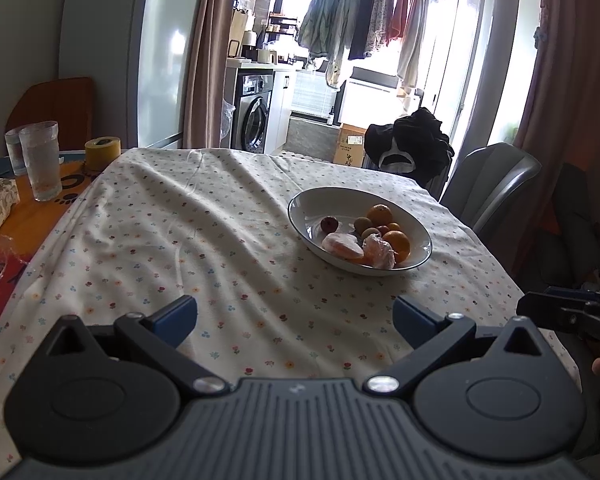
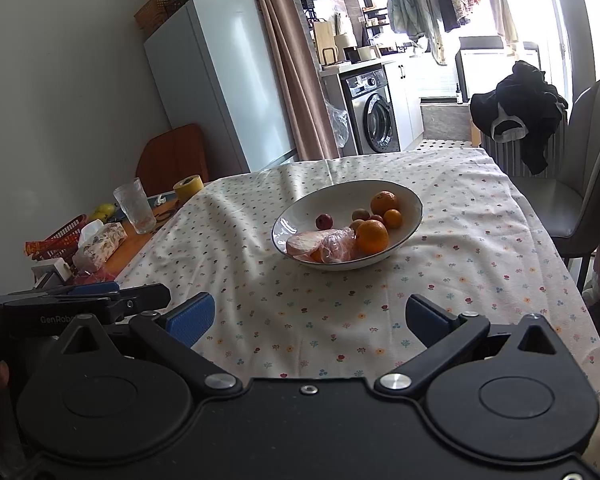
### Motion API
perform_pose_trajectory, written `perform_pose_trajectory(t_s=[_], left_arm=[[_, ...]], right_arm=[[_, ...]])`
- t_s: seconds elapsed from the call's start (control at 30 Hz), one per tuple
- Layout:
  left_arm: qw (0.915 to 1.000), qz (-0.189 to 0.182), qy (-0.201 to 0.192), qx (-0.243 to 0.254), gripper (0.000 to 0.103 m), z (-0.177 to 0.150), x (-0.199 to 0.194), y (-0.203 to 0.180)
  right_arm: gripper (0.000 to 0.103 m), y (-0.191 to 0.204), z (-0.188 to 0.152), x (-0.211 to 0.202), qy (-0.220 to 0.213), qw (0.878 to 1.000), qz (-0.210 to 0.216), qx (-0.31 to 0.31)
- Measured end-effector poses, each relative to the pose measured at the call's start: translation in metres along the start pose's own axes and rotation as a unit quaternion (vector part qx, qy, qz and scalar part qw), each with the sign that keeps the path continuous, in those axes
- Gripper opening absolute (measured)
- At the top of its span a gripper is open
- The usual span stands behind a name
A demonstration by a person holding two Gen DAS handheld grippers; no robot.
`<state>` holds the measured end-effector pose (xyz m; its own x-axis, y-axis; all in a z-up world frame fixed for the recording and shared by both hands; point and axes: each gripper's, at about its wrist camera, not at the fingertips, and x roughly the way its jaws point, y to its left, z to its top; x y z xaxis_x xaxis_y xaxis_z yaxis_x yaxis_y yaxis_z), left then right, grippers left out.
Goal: Organize fruits
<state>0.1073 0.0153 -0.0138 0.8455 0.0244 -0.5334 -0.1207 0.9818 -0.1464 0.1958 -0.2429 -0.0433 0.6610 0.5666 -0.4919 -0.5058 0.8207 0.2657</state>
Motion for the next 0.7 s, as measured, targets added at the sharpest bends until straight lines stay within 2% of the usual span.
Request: perform_pose_trajectory(t_s=[0.7], left_arm=[[0.9999,-0.006,-0.001,0.015,0.103,-0.0016,0.0000,-0.0056]], right_arm=[[0.103,-0.0003,-0.0004,0.0005,0.000,1.000,0.000,0.000]])
